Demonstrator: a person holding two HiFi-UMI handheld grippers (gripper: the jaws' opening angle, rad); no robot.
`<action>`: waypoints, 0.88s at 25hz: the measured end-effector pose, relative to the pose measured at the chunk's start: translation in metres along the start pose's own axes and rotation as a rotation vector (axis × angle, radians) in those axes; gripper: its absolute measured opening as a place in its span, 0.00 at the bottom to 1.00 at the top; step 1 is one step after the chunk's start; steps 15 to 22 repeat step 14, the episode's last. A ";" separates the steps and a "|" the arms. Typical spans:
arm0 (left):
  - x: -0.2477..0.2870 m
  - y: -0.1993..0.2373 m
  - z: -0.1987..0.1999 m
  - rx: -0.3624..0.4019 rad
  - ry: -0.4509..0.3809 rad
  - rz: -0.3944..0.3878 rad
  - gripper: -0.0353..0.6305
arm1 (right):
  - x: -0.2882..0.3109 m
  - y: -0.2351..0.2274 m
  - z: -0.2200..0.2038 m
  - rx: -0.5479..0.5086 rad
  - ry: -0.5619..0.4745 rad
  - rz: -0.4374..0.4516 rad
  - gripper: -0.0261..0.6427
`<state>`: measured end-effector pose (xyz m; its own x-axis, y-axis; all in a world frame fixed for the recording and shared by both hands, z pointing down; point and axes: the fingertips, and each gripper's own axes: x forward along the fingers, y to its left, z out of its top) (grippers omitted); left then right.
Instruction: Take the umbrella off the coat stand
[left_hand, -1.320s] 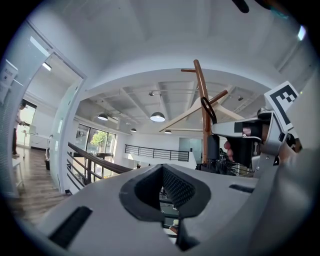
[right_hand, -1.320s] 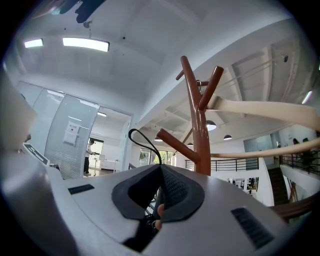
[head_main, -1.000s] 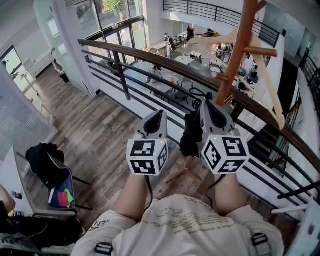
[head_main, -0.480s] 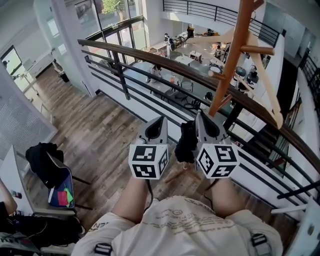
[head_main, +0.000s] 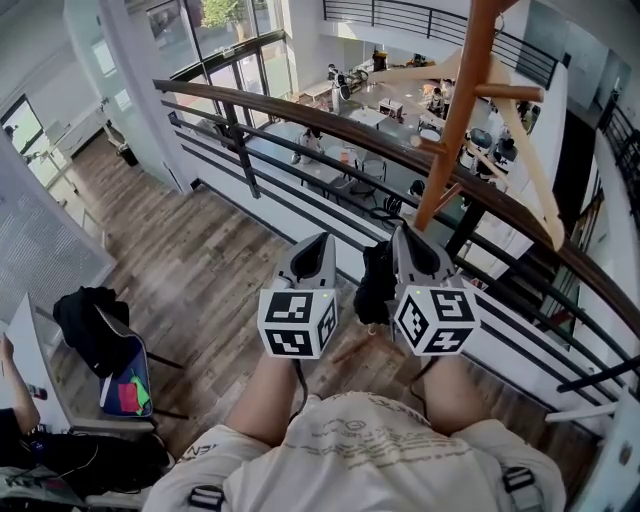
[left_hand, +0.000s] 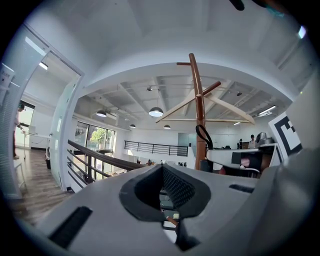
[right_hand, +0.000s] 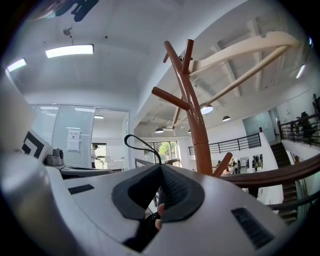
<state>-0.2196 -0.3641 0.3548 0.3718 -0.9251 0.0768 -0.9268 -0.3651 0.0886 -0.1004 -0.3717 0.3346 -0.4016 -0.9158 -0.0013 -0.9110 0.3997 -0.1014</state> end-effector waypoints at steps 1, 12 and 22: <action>0.001 0.000 0.000 0.000 -0.001 -0.002 0.05 | 0.000 -0.001 0.000 0.002 -0.001 -0.004 0.05; 0.000 -0.006 0.004 0.000 -0.003 -0.033 0.05 | -0.010 0.000 0.004 -0.008 0.002 -0.033 0.05; 0.000 -0.008 0.005 0.001 -0.004 -0.040 0.05 | -0.013 0.000 0.004 -0.012 0.004 -0.039 0.05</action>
